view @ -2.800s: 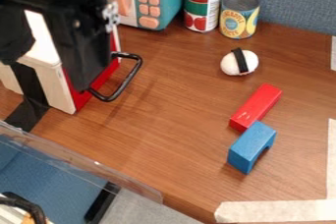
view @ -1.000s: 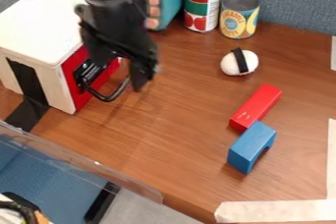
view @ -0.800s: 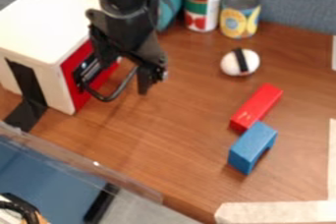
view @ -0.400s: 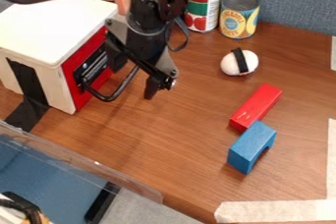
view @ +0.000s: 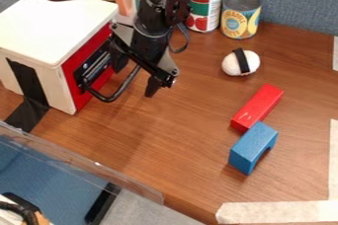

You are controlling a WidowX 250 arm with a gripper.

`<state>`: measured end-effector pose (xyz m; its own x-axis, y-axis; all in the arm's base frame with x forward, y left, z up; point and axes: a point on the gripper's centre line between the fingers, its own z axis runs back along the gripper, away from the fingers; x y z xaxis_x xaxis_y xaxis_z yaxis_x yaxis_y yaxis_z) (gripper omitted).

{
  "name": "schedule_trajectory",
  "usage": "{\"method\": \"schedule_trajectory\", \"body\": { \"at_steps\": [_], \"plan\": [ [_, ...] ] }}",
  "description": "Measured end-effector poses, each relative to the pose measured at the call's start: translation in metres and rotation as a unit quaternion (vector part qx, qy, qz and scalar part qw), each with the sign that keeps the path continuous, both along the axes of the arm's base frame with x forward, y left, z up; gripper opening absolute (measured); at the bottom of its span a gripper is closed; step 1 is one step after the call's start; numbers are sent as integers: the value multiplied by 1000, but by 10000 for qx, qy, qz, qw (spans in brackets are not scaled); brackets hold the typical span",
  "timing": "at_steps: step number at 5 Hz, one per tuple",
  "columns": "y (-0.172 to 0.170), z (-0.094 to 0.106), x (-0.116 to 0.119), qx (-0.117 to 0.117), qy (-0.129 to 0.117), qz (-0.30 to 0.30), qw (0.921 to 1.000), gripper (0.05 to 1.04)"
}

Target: Open the drawer

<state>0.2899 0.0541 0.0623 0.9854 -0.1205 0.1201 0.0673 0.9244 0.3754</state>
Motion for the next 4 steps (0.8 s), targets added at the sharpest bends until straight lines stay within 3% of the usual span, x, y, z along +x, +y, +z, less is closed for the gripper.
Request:
{"method": "schedule_trajectory", "body": {
  "at_steps": [2,3,4],
  "plan": [
    [11,-27,15,-62,158,361,9992,1000],
    [12,-38,17,-59,279,461,9985,945],
    [11,-40,14,-155,278,757,9966,660]
  ]
}}
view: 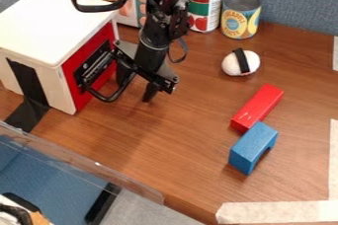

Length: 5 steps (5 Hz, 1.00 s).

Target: Open the drawer

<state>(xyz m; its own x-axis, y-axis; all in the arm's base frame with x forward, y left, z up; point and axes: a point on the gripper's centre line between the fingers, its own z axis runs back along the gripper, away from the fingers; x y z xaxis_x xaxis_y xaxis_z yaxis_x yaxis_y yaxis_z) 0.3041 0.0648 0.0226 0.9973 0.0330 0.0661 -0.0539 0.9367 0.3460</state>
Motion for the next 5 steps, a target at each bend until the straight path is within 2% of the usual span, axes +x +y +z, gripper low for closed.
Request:
{"method": "schedule_trajectory", "body": {
  "at_steps": [1,2,3,5],
  "plan": [
    [-11,2,2,-102,-25,66,9999,374],
    [-38,5,2,-270,-68,-39,9996,177],
    [-59,7,4,-569,-117,-73,9983,135],
    [-74,13,6,-1076,-263,195,9937,133]
  ]
}}
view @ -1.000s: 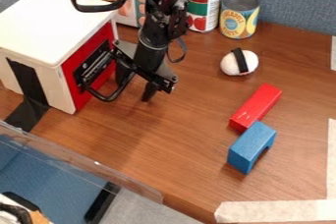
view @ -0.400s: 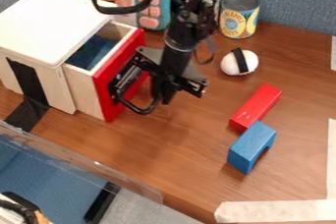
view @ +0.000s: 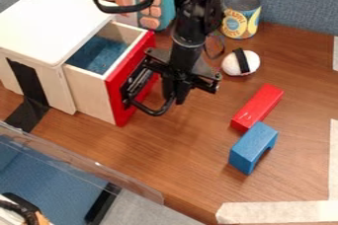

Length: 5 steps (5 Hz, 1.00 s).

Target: Open the drawer

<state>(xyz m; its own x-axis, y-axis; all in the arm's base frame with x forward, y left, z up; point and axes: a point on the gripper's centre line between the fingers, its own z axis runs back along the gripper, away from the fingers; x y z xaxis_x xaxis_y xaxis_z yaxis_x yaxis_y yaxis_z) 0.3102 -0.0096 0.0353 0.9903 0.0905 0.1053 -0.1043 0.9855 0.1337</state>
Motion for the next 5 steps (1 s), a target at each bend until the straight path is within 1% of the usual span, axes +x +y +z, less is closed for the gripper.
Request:
{"method": "schedule_trajectory", "body": {
  "at_steps": [1,2,3,4,5],
  "plan": [
    [-5,0,2,-303,-36,167,9994,133],
    [-7,0,3,-486,-87,311,9983,133],
    [-9,-2,1,-595,-73,346,9976,129],
    [-14,-5,-2,-656,-27,347,9972,129],
    [-24,-4,-9,-686,-13,211,9974,129]
  ]
}}
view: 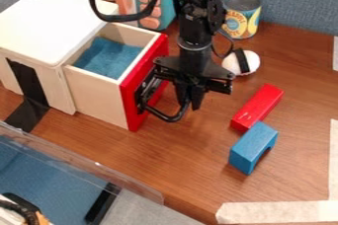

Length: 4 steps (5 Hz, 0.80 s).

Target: Open the drawer

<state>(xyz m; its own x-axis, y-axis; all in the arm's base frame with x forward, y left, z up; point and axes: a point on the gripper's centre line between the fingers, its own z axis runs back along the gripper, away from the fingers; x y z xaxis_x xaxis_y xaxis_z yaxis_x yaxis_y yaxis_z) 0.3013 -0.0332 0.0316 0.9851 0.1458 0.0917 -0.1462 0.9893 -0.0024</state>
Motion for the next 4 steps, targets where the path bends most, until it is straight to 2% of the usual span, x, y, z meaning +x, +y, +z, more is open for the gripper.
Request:
{"method": "schedule_trajectory", "body": {
  "at_steps": [3,4],
  "plan": [
    [-17,2,-7,-164,24,-95,9998,129],
    [-20,4,-5,-257,14,33,9997,181]
  ]
}}
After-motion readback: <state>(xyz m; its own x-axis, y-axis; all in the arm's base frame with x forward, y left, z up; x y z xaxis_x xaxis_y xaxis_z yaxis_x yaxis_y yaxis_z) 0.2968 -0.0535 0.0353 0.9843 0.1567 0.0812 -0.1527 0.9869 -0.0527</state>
